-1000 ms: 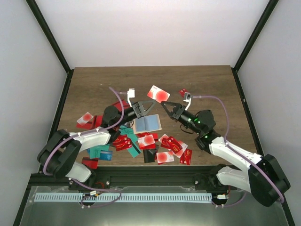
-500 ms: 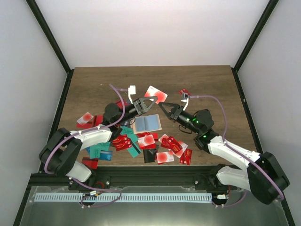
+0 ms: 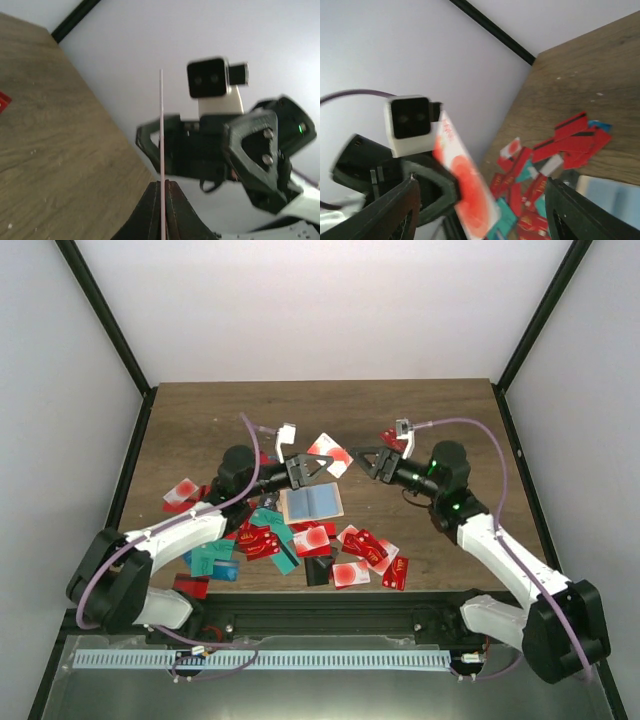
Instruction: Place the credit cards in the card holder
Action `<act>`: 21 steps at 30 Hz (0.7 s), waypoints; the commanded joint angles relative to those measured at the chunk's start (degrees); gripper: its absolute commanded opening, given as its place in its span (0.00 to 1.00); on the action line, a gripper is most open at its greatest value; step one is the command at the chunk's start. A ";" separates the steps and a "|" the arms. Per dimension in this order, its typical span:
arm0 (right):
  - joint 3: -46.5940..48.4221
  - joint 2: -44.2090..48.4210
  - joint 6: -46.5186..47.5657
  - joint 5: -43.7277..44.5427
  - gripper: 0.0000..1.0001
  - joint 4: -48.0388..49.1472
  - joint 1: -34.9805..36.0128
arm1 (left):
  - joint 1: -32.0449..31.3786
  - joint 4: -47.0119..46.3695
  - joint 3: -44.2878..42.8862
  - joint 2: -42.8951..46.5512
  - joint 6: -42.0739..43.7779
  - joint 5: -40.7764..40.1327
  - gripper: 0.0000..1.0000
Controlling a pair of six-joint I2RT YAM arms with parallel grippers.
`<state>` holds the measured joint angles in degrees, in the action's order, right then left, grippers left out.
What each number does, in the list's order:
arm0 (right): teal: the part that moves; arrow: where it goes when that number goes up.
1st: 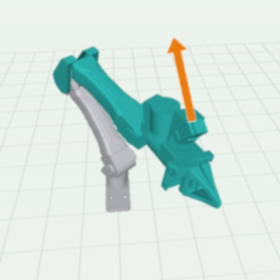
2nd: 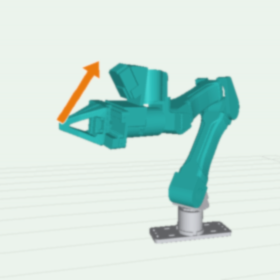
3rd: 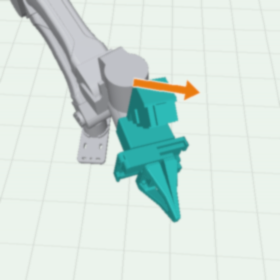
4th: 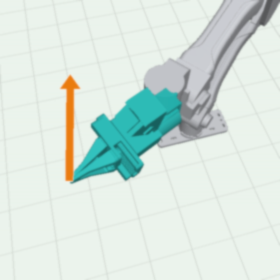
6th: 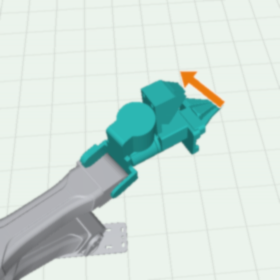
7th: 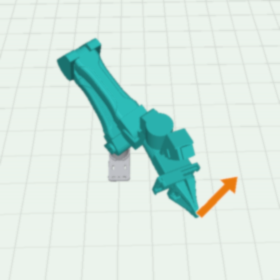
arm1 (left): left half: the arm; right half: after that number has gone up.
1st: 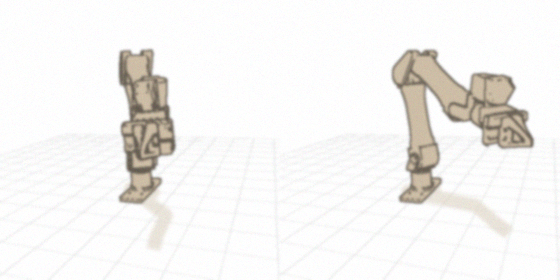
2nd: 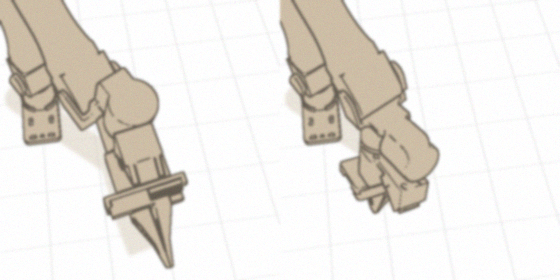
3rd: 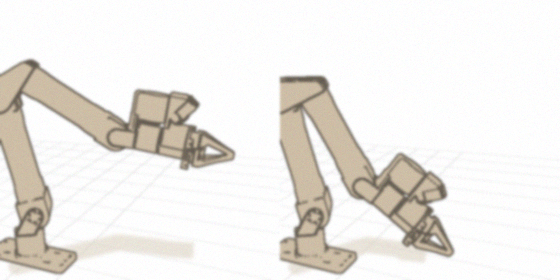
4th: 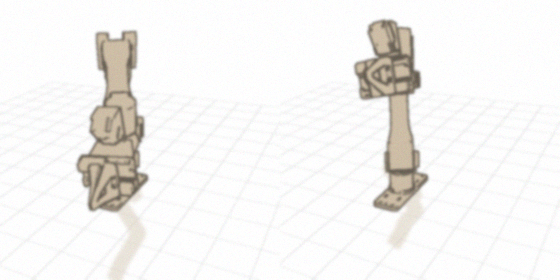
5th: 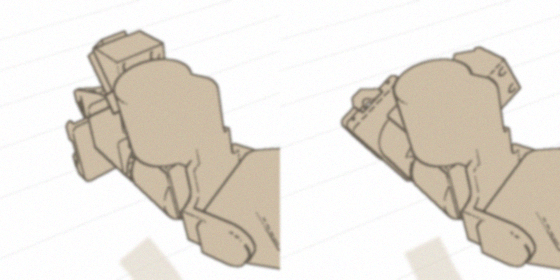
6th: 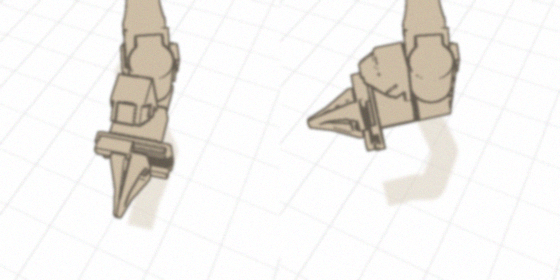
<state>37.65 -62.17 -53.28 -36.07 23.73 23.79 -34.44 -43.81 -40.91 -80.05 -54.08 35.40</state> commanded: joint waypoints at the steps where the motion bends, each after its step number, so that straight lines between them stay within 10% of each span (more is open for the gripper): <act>1: 6.82 -2.77 16.61 -14.22 0.70 -18.41 -5.28 | 0.16 22.59 -4.83 3.47 13.43 6.34 0.04; 9: 8.05 -6.89 21.69 -29.63 0.64 -18.88 -6.75 | 0.11 39.45 -7.99 3.80 23.48 11.54 0.04; 21: 6.46 -7.75 20.27 -32.24 0.55 -16.86 -6.68 | -0.40 38.37 -8.01 3.38 23.15 16.91 0.04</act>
<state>43.62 -69.89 -34.89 -67.31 8.12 17.54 -34.44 -5.06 -47.68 -76.97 -32.03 49.12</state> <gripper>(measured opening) 0.543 0.041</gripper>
